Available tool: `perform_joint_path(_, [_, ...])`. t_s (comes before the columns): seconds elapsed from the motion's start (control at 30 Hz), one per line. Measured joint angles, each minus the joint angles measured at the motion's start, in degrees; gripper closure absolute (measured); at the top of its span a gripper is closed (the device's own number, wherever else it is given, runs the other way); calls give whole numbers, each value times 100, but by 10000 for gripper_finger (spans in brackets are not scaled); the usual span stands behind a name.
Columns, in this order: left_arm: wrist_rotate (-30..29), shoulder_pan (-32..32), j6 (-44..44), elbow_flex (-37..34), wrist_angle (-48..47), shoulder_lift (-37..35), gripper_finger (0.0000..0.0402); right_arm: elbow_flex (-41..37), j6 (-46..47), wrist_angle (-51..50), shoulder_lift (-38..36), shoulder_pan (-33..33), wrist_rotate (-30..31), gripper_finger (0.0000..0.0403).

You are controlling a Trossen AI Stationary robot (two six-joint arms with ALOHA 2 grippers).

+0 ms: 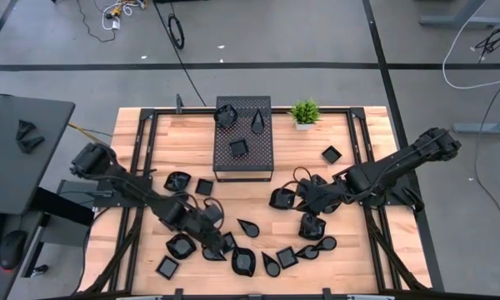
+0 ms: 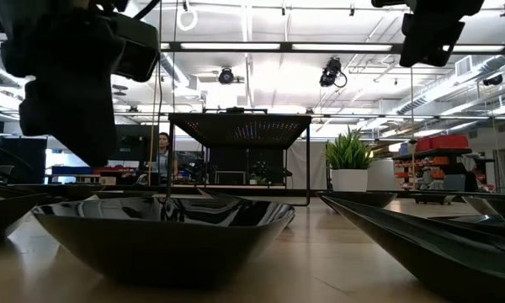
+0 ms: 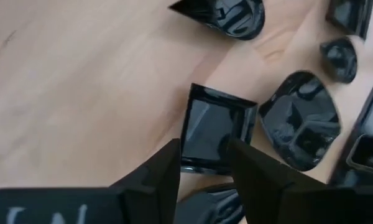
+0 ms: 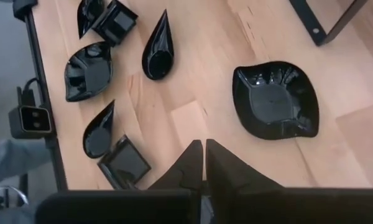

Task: Pick & Place Mini shaped plates
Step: Stack the square plate on top of the other square plate on the shelf

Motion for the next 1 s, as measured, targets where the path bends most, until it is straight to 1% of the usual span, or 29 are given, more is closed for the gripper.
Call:
perform_joint_path(0.23, [-313,-35,672,0,-55,45,282,-2,-215,-1,-1,0,2,380])
perform_joint_path(0.4, [-576,-36,1169,-2,-48,135,284,-2,-210,27,-1,-51,1,380])
perform_joint_path(0.5, [-546,-35,1284,-2,-37,267,284,-2,-58,34,-1,-79,2,380])
perform_joint_path(0.7, [-183,-52,1316,-2,134,399,285,-2,-2,203,-1,-90,4,380])
perform_joint_path(0.77, [-123,-67,1463,-2,210,444,285,-2,45,235,-1,-90,4,380])
perform_joint_path(0.87, [-114,-77,1649,-2,182,526,285,-4,44,262,-1,-90,5,380])
perform_joint_path(1.0, [-117,-57,1656,-4,197,581,287,-4,33,252,-1,-87,4,380])
